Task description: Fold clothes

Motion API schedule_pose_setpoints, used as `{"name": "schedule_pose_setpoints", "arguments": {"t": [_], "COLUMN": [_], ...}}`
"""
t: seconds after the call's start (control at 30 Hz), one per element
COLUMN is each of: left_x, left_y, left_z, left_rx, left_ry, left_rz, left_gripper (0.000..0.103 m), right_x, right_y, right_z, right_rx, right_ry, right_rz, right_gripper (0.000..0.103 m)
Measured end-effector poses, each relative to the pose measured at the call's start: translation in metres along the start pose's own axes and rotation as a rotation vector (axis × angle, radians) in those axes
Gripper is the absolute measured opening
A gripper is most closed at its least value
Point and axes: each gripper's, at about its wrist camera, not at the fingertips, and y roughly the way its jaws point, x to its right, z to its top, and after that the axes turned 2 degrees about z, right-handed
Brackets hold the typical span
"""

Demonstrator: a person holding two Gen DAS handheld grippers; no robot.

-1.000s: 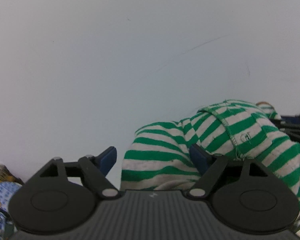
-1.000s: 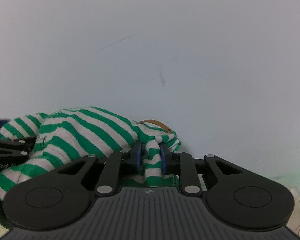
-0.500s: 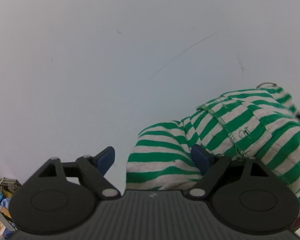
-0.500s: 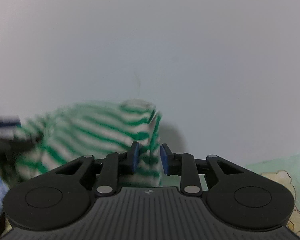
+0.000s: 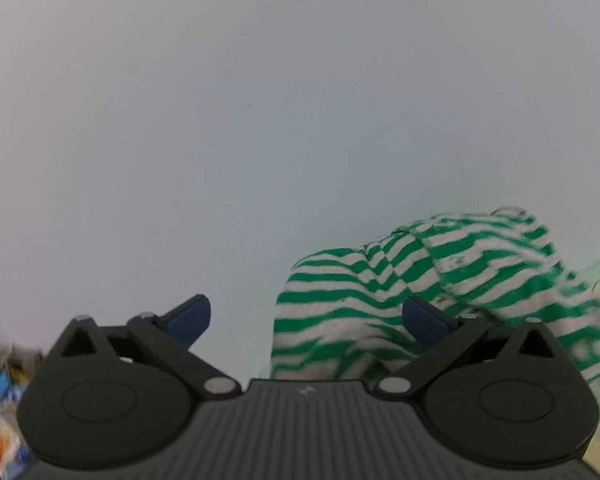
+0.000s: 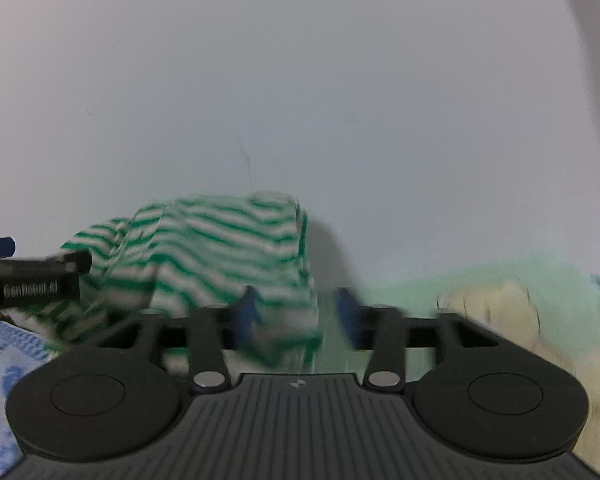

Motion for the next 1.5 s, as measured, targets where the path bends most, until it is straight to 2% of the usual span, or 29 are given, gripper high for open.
{"name": "schedule_pose_setpoints", "arguments": {"t": [0.07,0.13,0.23,0.33,0.4,0.43,0.5,0.6,0.7,0.77,0.87,1.0,1.1,1.23,1.3,1.43,1.5], "left_x": [-0.006,0.003,0.019,0.041,0.044,0.056,0.067,0.061,0.068,0.073,0.077,0.083,0.093,0.098,0.099,0.091,0.085], "left_y": [-0.010,-0.014,-0.019,-0.047,-0.057,-0.060,-0.079,-0.140,-0.176,-0.197,-0.225,-0.263,-0.284,-0.316,-0.322,-0.325,-0.325], "left_z": [0.004,-0.006,-0.023,-0.049,-0.050,-0.065,-0.095,-0.118,-0.145,-0.161,-0.180,-0.197,-0.202,-0.209,-0.209,-0.210,-0.208], "left_rx": [-0.007,-0.032,-0.070,-0.135,-0.158,-0.162,-0.179,-0.230,-0.244,-0.264,-0.323,-0.330,-0.353,-0.332,-0.345,-0.365,-0.358], "left_ry": [-0.029,-0.045,-0.067,-0.033,-0.013,-0.009,-0.014,-0.040,-0.057,-0.068,-0.102,-0.106,-0.089,-0.071,-0.077,-0.144,-0.156], "left_rz": [0.001,-0.009,-0.025,-0.065,-0.060,-0.055,-0.049,-0.029,0.025,0.050,0.056,0.123,0.160,0.192,0.179,0.099,0.103], "left_gripper": [0.102,0.102,0.102,0.102,0.102,0.102,0.102,0.102,0.102,0.102,0.103,0.103,0.103,0.103,0.103,0.103,0.102], "right_x": [-0.001,0.014,0.006,-0.008,-0.018,-0.012,-0.009,0.003,0.024,0.029,0.034,0.030,0.034,0.045,0.044,0.041,0.043], "right_y": [-0.028,-0.064,-0.097,-0.102,-0.105,-0.124,-0.133,-0.145,-0.158,-0.168,-0.189,-0.209,-0.221,-0.233,-0.235,-0.242,-0.242], "right_z": [-0.009,-0.017,-0.041,-0.056,-0.065,-0.072,-0.087,-0.105,-0.120,-0.128,-0.134,-0.143,-0.153,-0.160,-0.160,-0.160,-0.159], "right_rx": [-0.003,-0.023,-0.098,-0.177,-0.230,-0.255,-0.290,-0.321,-0.359,-0.360,-0.382,-0.335,-0.359,-0.379,-0.373,-0.348,-0.345], "right_ry": [0.008,-0.036,-0.143,-0.201,-0.238,-0.242,-0.217,-0.154,-0.117,-0.140,-0.202,-0.236,-0.217,-0.194,-0.206,-0.222,-0.208], "right_rz": [-0.010,-0.015,0.001,0.003,0.004,-0.001,0.012,0.040,0.026,-0.007,0.037,0.050,0.090,0.116,0.126,0.112,0.086], "right_gripper": [0.062,0.066,0.071,0.077,0.078,0.078,0.078,0.078,0.078,0.078,0.078,0.078,0.078,0.078,0.078,0.078,0.078]}}
